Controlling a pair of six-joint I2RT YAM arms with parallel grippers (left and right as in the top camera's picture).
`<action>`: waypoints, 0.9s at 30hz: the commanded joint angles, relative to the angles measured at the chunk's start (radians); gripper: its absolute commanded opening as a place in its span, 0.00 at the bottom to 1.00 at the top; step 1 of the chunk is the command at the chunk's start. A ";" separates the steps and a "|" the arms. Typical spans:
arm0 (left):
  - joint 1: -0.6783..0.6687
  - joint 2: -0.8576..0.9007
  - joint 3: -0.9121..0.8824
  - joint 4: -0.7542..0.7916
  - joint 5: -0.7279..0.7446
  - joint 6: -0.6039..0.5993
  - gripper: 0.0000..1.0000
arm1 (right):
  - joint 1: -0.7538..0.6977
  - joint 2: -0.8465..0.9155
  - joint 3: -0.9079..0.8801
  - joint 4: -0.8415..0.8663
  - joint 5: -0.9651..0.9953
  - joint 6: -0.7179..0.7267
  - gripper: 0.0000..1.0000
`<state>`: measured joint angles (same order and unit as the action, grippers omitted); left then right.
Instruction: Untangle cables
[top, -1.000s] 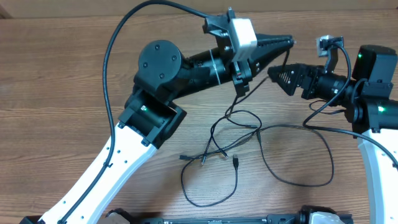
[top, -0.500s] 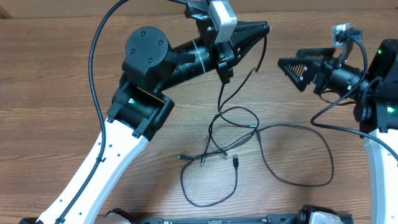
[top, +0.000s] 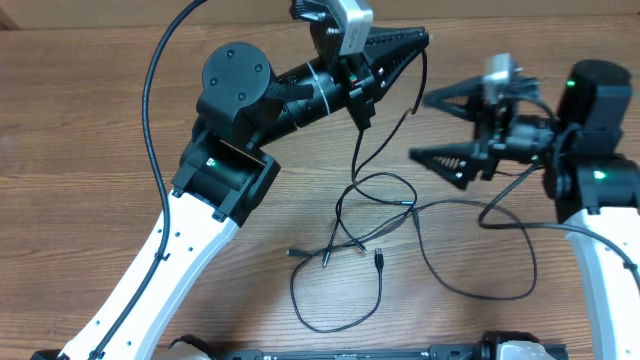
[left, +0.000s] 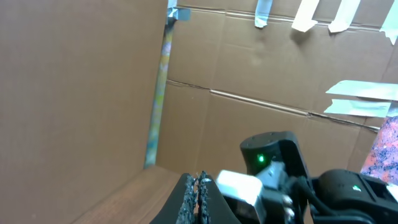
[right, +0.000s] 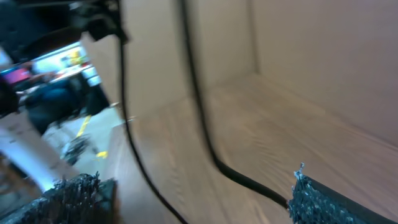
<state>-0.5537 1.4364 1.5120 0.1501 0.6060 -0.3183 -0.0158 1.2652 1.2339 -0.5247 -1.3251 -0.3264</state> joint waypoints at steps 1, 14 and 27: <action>0.010 0.004 0.024 -0.006 -0.058 -0.051 0.04 | 0.060 -0.006 -0.004 0.003 -0.021 -0.022 1.00; -0.026 0.050 0.024 -0.026 -0.222 -0.172 0.04 | 0.182 -0.006 -0.004 -0.002 0.069 -0.011 1.00; -0.058 0.081 0.024 0.014 -0.387 -0.319 0.04 | 0.195 -0.006 -0.004 -0.004 0.157 0.012 0.96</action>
<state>-0.6025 1.5169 1.5120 0.1535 0.2832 -0.6033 0.1719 1.2652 1.2339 -0.5270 -1.1881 -0.3187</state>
